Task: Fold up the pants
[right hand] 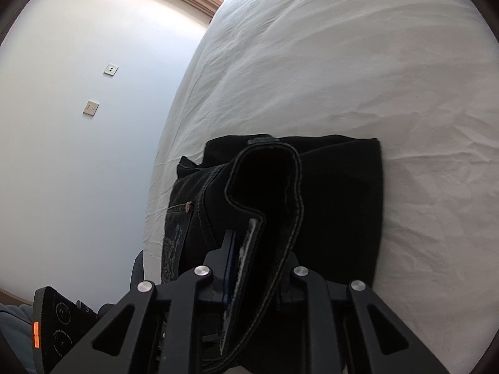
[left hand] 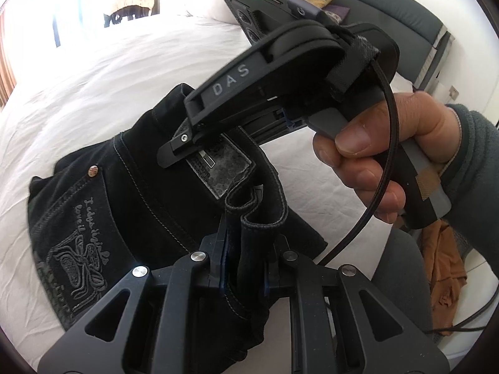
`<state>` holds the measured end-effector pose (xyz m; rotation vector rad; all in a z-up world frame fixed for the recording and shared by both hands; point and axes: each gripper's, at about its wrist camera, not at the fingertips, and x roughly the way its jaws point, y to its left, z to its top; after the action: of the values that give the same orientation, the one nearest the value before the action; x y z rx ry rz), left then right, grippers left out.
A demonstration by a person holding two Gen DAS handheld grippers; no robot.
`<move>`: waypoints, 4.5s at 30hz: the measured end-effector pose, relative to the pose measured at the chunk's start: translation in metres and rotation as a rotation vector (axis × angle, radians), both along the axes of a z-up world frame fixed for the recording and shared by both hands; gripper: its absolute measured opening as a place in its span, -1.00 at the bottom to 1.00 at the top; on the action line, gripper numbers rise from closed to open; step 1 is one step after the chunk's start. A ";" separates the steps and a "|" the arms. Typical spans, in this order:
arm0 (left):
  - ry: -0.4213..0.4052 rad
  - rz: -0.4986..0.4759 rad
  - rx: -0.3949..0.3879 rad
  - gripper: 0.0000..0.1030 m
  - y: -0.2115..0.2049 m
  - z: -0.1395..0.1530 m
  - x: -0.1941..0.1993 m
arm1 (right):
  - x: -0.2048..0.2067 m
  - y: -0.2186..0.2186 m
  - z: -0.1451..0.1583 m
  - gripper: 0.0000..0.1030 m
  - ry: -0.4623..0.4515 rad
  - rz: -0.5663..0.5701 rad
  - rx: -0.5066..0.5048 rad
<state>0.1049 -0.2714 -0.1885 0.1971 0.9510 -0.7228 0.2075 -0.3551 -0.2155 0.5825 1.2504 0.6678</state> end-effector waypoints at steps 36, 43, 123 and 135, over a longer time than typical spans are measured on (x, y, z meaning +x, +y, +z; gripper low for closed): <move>0.111 0.323 0.045 0.48 0.117 -0.008 0.041 | -0.080 -0.051 -0.009 -0.37 0.001 -0.149 0.012; 0.114 0.328 0.055 0.49 0.118 -0.011 0.038 | -0.031 -0.029 0.030 0.34 -0.137 -0.159 0.074; -0.170 0.601 0.056 1.00 0.242 0.069 -0.008 | -0.133 0.081 0.102 0.65 -0.465 -0.282 -0.448; -0.332 0.704 0.122 1.00 0.241 0.133 -0.100 | -0.205 0.091 0.181 1.00 -0.740 -0.461 -0.449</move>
<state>0.0054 -0.0303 -0.0551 0.0735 0.6768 0.0199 0.0020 -0.2643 -0.0342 0.1929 0.5063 0.1595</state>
